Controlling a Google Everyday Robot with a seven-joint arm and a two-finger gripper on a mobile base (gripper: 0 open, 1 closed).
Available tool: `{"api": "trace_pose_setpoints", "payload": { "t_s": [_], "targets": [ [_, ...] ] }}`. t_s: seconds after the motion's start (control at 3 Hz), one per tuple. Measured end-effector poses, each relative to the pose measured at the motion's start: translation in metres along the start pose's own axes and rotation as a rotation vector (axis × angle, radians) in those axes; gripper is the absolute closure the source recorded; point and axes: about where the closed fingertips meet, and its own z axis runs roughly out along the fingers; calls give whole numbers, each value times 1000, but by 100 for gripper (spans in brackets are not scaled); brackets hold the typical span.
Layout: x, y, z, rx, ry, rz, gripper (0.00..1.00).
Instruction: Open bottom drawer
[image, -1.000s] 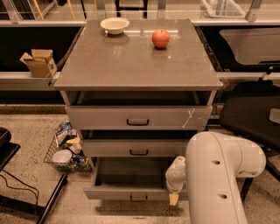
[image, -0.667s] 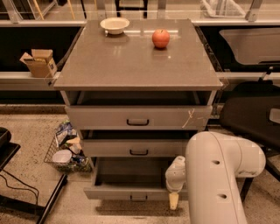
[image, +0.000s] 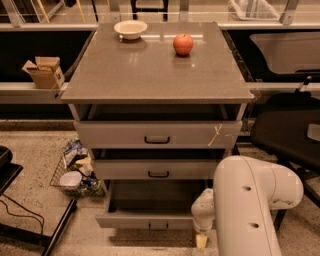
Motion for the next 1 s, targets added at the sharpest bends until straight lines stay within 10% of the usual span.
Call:
{"api": "trace_pose_setpoints", "payload": {
  "t_s": [1.0],
  "targets": [
    [-16, 41, -49, -22, 44, -24, 94]
  ]
}}
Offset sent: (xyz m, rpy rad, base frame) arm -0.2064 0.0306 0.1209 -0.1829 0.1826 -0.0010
